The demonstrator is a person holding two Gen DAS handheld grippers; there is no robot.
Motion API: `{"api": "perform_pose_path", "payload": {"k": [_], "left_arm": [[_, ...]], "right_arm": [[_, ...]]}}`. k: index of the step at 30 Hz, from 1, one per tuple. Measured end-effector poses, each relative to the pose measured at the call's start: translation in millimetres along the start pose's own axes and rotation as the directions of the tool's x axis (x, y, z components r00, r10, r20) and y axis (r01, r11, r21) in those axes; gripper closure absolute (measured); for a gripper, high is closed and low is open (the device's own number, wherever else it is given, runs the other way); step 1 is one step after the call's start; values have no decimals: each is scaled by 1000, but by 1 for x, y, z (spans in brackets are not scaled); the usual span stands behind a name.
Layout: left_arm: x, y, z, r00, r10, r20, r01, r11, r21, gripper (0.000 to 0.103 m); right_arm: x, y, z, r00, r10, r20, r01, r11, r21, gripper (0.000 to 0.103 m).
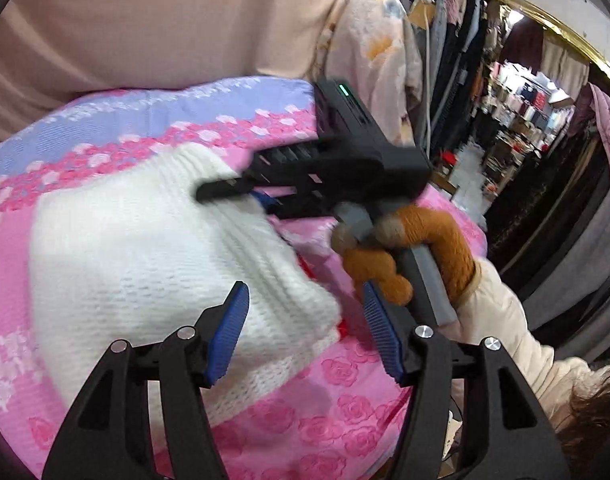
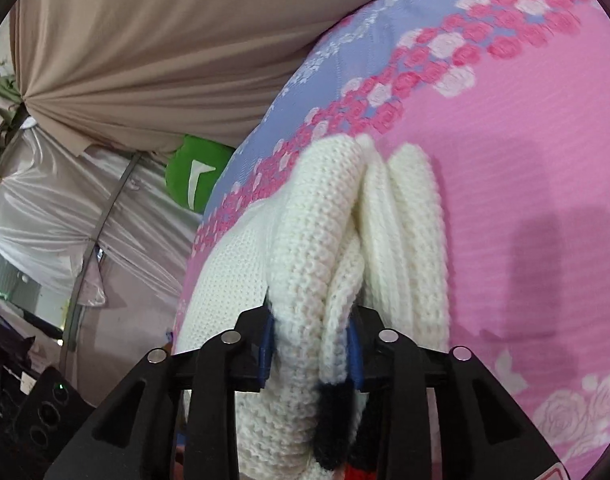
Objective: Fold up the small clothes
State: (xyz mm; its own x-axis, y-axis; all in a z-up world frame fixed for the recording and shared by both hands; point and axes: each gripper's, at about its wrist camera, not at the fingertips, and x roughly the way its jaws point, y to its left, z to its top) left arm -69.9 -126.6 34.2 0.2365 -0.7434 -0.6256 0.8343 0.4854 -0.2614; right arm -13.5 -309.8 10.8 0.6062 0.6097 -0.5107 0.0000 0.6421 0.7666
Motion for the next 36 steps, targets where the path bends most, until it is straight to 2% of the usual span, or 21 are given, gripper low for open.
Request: {"api": "perform_pose_path", "payload": {"k": [2, 5, 6, 7, 8, 10, 12, 13, 15, 17, 19, 21, 24, 26, 27, 30, 32, 34, 36], "left_arm": [[21, -10, 0, 999, -18, -34, 18, 1000, 1, 46], [42, -15, -6, 998, -3, -68, 4, 1000, 9, 46], [46, -14, -9, 997, -3, -81, 3, 1000, 1, 46], [49, -12, -11, 996, -10, -91, 10, 1000, -9, 46], [49, -12, -12, 996, -14, -93, 13, 1000, -16, 46], [49, -13, -12, 996, -19, -91, 18, 1000, -2, 46], [52, -12, -13, 995, -22, -94, 22, 1000, -4, 46], [56, -11, -14, 995, -19, -96, 19, 1000, -3, 46], [64, -11, -16, 995, -4, -99, 5, 1000, 7, 46], [58, -14, -15, 996, 11, -93, -9, 1000, 27, 46], [36, -11, -10, 996, -27, -79, 28, 999, 19, 46], [4, -1, -5, 999, -22, -26, 22, 1000, -1, 46], [-38, 29, 0, 997, 62, 41, -60, 996, -69, 42], [-54, 52, -1, 989, 135, 54, -127, 983, -133, 41], [-60, 64, -5, 982, 181, 48, -171, 971, -170, 42], [-61, 82, -10, 968, 251, 21, -239, 941, -238, 41], [-56, 93, -19, 961, 278, -8, -270, 927, -262, 41], [-49, 98, -26, 955, 295, -31, -292, 917, -271, 41], [-34, 98, -21, 948, 311, -64, -317, 909, -269, 40]], "right_arm": [[7, 4, 12, 1000, -5, -27, 5, 1000, -16, 60], [22, 2, 24, 998, -5, -66, 5, 1000, -11, 57], [25, 2, 27, 998, -12, -67, 11, 1000, -12, 61], [24, 4, 29, 998, -20, -64, 18, 1000, -22, 74], [18, 10, 31, 999, -8, -49, 6, 999, -43, 80], [-6, 22, 33, 999, 32, 11, -31, 995, -91, 82], [-21, 21, 33, 998, 7, 62, 1, 992, -125, 83], [-18, 10, 35, 998, -20, 57, 26, 995, -100, 83], [5, -20, 36, 994, -110, -14, 109, 993, -45, 82], [3, -32, 30, 1000, -28, -11, 28, 999, 16, 81], [-18, -17, 21, 998, -44, 40, 45, 999, -23, 72], [-53, -2, 0, 993, -28, 115, 36, 997, -65, 72], [-90, 10, -48, 987, -11, 162, 29, 994, -109, 65], [-97, 17, -84, 990, -22, 136, 40, 991, -127, 60], [-93, 22, -99, 993, -18, 113, 33, 991, -130, 59], [-76, 22, -131, 998, 11, 55, -5, 994, -107, 56], [-60, 21, -137, 998, -22, 61, 28, 996, -85, 52], [-48, 19, -137, 997, -19, 73, 23, 999, -49, 52], [-45, 21, -135, 995, -21, 97, 25, 999, -41, 68]]}}
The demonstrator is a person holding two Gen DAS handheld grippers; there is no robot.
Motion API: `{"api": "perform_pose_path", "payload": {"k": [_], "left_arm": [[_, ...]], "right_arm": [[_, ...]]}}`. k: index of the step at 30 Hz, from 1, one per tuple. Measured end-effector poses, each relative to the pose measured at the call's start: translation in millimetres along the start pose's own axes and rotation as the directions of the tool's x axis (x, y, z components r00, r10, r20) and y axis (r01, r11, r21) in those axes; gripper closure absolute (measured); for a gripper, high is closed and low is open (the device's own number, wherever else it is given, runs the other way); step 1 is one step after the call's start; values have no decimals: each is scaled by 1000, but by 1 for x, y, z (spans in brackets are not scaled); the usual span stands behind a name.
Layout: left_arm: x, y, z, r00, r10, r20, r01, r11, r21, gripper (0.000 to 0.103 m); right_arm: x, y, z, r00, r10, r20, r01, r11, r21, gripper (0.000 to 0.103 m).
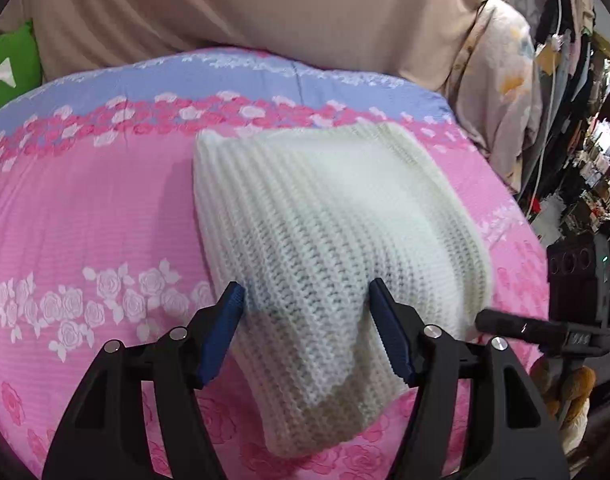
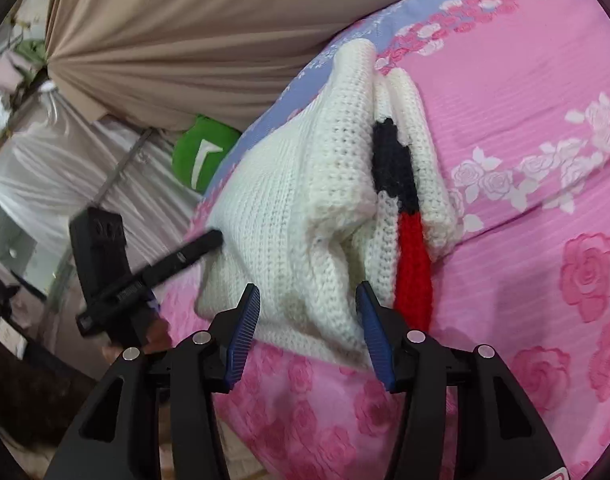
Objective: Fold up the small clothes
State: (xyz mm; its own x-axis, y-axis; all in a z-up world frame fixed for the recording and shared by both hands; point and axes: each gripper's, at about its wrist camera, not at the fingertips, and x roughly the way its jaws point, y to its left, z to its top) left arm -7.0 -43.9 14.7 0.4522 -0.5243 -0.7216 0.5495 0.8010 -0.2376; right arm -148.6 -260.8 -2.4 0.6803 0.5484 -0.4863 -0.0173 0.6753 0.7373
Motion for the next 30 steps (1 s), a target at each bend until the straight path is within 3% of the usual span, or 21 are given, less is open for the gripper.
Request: {"api": "perform_pose_path", "payload": {"k": [1, 6, 8, 10, 15, 17, 20, 23, 26, 30], "left_arm": [[0, 2, -3, 1000, 7, -5, -7, 1000, 4, 39], [7, 9, -16, 998, 14, -61, -14, 1000, 2, 39], [12, 11, -23, 996, -5, -84, 4, 1000, -5, 38], [21, 12, -30, 992, -25, -120, 23, 1000, -18, 38], [22, 7, -34, 995, -8, -95, 8, 1000, -2, 36], [17, 9, -34, 996, -21, -89, 20, 1000, -19, 36], [-8, 6, -31, 999, -14, -32, 13, 1000, -14, 39], [-50, -2, -16, 995, -10, 97, 8, 1000, 19, 38], [-74, -10, 8, 979, -37, 201, 29, 999, 43, 33], [-54, -18, 36, 974, 10, 227, -17, 999, 28, 29]], "right_arm": [[-1, 6, -1, 1000, -27, 13, 27, 999, -23, 93], [-42, 21, -8, 993, -22, 115, 26, 999, -40, 94], [-47, 13, -14, 988, -95, 119, 99, 995, -28, 95], [-28, -7, -23, 970, -232, 74, 232, 973, 2, 95], [-35, -14, -26, 977, -184, 111, 180, 983, 47, 95], [-44, -7, -26, 974, -194, 116, 191, 981, 38, 88], [-66, 19, -25, 958, -222, 184, 227, 974, -8, 84], [-79, 53, -14, 944, -207, 259, 238, 967, -96, 84], [-61, 87, 3, 943, -182, 277, 242, 949, -204, 84], [-2, 103, 23, 961, -186, 203, 240, 928, -286, 84]]}}
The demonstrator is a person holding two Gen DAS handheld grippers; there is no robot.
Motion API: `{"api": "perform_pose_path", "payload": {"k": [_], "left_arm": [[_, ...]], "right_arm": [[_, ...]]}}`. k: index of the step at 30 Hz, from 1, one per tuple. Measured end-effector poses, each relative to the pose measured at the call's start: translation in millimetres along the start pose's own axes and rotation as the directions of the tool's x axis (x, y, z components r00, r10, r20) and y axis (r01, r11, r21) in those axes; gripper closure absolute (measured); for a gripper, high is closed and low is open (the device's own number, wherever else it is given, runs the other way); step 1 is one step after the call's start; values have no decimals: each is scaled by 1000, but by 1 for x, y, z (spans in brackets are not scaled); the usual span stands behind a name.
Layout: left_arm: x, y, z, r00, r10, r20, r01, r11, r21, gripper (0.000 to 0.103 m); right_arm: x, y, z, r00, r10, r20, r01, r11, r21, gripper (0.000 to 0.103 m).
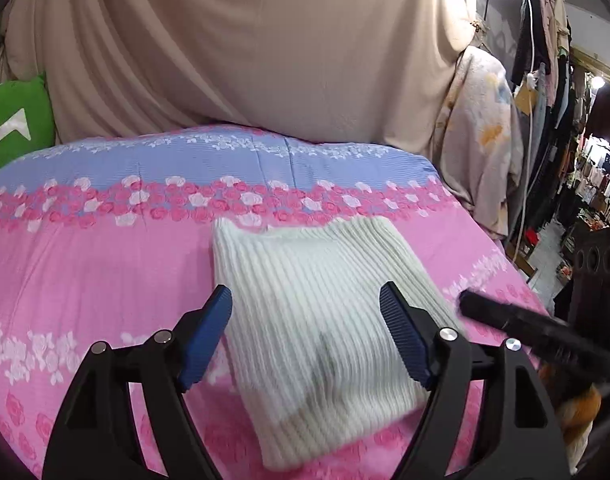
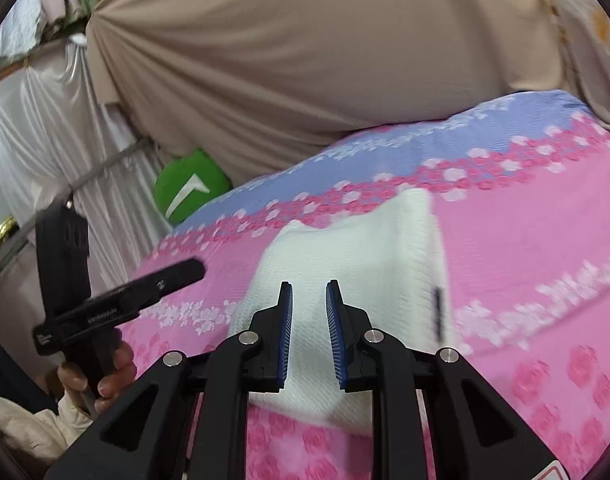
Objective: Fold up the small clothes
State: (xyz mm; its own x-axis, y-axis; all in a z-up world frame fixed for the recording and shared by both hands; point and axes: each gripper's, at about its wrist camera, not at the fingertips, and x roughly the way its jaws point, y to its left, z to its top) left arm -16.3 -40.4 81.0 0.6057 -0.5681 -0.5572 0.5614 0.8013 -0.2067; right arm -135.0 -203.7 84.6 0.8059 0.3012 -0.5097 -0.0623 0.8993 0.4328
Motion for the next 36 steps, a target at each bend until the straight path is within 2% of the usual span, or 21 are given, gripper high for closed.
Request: {"api": "perform_pose_path", "payload": {"k": [3, 5, 8, 10, 11, 13, 15, 17, 19, 20, 21, 23, 24, 26, 29, 33, 36], "left_arm": [[44, 7, -12, 990, 86, -107, -86, 996, 4, 29], [69, 15, -34, 972, 100, -215, -102, 995, -1, 30], [61, 31, -59, 974, 23, -227, -41, 996, -76, 26], [54, 36, -63, 969, -15, -247, -13, 994, -112, 25], [51, 36, -64, 967, -20, -252, -9, 993, -114, 25], [43, 32, -59, 970, -5, -244, -19, 995, -95, 25], [33, 25, -49, 979, -2, -205, -15, 997, -77, 27], [27, 16, -36, 988, -6, -153, -3, 999, -55, 26], [33, 8, -29, 990, 18, -142, -23, 999, -32, 26], [38, 7, -28, 989, 28, -147, -31, 999, -24, 26], [47, 5, -28, 985, 43, -166, -46, 999, -15, 26], [62, 4, -30, 977, 84, -194, -86, 996, 1, 26], [64, 1, -31, 975, 112, -190, -111, 994, 15, 26], [63, 0, -30, 977, 114, -182, -113, 993, 19, 21], [67, 0, -29, 975, 118, -188, -117, 993, 14, 19], [72, 0, -30, 972, 137, -190, -137, 990, 14, 18], [73, 1, -31, 971, 143, -190, -143, 990, 15, 17]], "right_arm": [[43, -5, -19, 988, -95, -121, 92, 995, -35, 84], [57, -8, -43, 975, -125, -186, 116, 992, -59, 91], [45, -13, -74, 968, -76, -239, 67, 997, -47, 92], [32, -16, -78, 965, -43, -258, 39, 999, -21, 92], [26, -18, -75, 965, -33, -261, 32, 999, -8, 92], [6, -19, -55, 981, -39, -193, 37, 999, -13, 87], [-9, -25, -27, 994, -27, -103, 26, 1000, -8, 85], [-9, -36, -8, 998, -38, -55, 37, 999, -4, 85], [14, -54, 0, 993, -95, -75, 95, 995, -2, 85], [35, -70, -1, 982, -152, -116, 155, 988, 13, 92], [50, -83, -4, 974, -171, -150, 177, 984, 28, 97], [56, -90, -3, 982, -117, -147, 130, 988, 82, 100], [50, -83, 1, 984, -117, -137, 129, 989, 79, 99], [30, -68, 14, 991, -124, -58, 127, 991, 46, 86], [24, -70, 35, 989, -150, -3, 150, 988, 46, 72], [53, -95, 60, 984, -175, -38, 178, 981, 79, 70], [101, -114, 59, 965, -214, -153, 226, 972, 63, 75]]}}
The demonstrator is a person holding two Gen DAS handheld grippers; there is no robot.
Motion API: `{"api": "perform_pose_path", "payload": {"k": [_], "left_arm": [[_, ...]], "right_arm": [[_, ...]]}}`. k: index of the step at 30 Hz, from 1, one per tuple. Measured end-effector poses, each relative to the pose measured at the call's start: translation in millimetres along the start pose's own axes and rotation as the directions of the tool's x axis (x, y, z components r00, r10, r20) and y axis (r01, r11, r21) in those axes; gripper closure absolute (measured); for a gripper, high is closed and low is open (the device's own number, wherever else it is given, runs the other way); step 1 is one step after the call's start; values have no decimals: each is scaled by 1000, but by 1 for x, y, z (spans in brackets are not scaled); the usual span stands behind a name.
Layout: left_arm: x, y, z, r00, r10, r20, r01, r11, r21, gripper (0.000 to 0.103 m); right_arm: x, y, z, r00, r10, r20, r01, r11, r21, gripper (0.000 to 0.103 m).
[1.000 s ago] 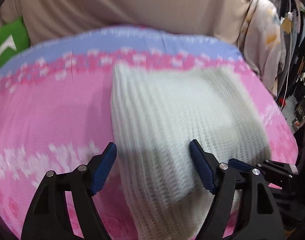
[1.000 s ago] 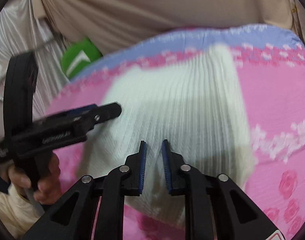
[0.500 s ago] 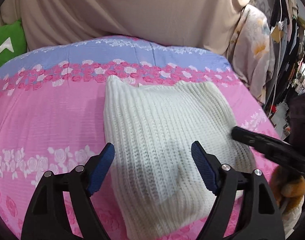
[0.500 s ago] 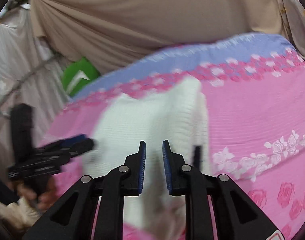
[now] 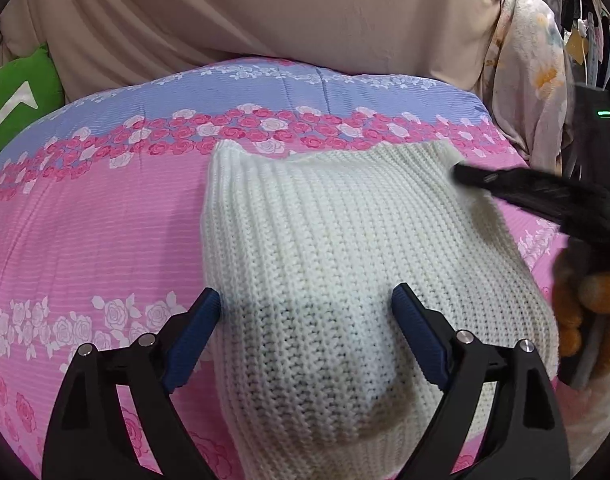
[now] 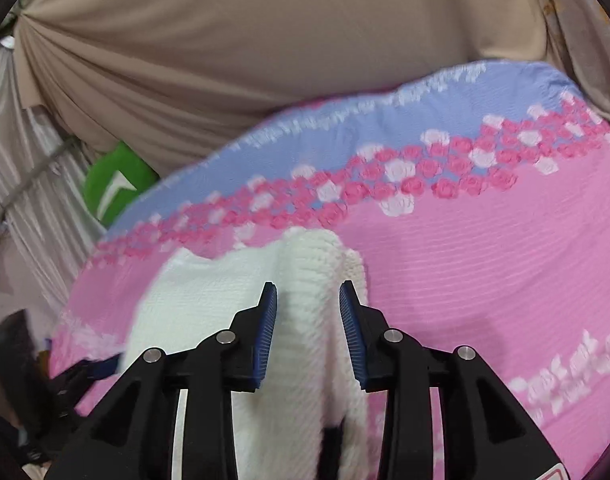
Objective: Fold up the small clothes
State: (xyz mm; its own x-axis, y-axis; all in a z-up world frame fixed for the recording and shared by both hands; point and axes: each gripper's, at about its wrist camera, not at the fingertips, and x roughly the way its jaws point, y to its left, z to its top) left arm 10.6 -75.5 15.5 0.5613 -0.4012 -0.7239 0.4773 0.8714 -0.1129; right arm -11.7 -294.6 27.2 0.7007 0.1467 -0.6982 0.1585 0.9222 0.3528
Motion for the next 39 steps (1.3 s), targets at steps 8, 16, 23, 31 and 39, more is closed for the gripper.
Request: {"api": "perform_pose_path", "payload": {"k": [8, 16, 23, 31, 39], "left_arm": [[-2, 12, 2, 999, -33, -9, 32, 998, -52, 15], [-17, 39, -3, 977, -212, -12, 207, 962, -177, 9], [9, 35, -13, 967, -247, -67, 229, 952, -205, 7], [33, 47, -13, 933, -351, -76, 312, 897, -314, 5], [40, 35, -6, 950, -301, -79, 267, 919, -291, 5]], "right_arm": [[-30, 14, -9, 998, 5, 69, -5, 1000, -12, 67], [-78, -1, -90, 996, 79, 47, -82, 994, 70, 35], [-41, -9, -109, 990, 135, -35, -127, 975, 182, 21], [-28, -6, -100, 982, 185, -23, -177, 962, 208, 15], [-12, -8, -85, 969, 246, -17, -237, 948, 214, 14]]}}
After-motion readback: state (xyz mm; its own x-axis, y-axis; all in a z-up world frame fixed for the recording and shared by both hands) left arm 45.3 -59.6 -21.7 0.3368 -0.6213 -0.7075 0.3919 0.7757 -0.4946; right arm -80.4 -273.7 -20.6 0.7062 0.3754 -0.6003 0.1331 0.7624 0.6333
